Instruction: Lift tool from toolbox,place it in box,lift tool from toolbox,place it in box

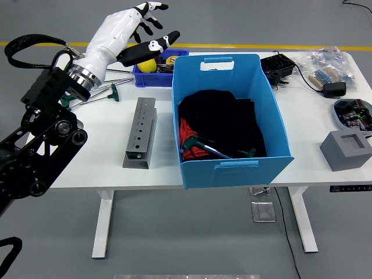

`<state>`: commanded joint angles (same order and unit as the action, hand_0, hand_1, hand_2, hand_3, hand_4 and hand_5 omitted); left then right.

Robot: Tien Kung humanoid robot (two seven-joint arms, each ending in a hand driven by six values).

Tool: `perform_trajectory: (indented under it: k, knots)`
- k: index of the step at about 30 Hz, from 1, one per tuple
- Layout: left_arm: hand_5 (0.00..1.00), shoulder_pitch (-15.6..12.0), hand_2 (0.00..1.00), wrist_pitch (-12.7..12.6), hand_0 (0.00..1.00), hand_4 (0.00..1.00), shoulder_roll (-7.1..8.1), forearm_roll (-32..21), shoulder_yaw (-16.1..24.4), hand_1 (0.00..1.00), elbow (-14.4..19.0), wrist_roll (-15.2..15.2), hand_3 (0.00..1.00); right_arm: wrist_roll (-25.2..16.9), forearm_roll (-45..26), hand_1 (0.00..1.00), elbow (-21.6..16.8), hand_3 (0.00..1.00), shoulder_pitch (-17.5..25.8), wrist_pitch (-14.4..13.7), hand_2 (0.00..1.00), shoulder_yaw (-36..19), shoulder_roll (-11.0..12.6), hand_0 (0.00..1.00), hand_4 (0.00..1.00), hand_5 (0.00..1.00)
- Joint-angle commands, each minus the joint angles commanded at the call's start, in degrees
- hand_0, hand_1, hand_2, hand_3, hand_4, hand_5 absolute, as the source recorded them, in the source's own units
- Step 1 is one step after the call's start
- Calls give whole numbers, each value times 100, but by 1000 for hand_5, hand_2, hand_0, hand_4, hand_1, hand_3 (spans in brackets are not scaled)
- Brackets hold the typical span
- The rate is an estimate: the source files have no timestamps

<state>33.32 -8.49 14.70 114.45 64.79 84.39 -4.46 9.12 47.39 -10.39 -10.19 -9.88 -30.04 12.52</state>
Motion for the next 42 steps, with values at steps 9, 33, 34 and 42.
perform_trajectory:
  k: [9, 33, 34, 42]
  knots:
    - [896, -1031, 502, -766, 275, 783, 46, 850, 976, 402, 245, 374, 833, -2, -12, 611, 7, 531, 52, -25, 677, -27, -24, 616, 779, 570]
    - [714, -3165, 662, -2849, 463, 735, -877, 563, 2035, 599, 476, 2664, 724, 32, 165, 607, 7, 529, 141, -3, 675, -165, -68, 617, 773, 571]
    - [714, -3145, 662, -2849, 463, 735, -885, 522, 2028, 599, 461, 2696, 724, 22, 116, 607, 7, 529, 134, -7, 675, -126, -63, 617, 773, 571]
    - [691, -3021, 888, -2849, 828, 726, -894, 409, 1918, 847, 379, 2731, 745, -64, -292, 607, 7, 529, 57, -63, 674, 179, -61, 616, 770, 573]
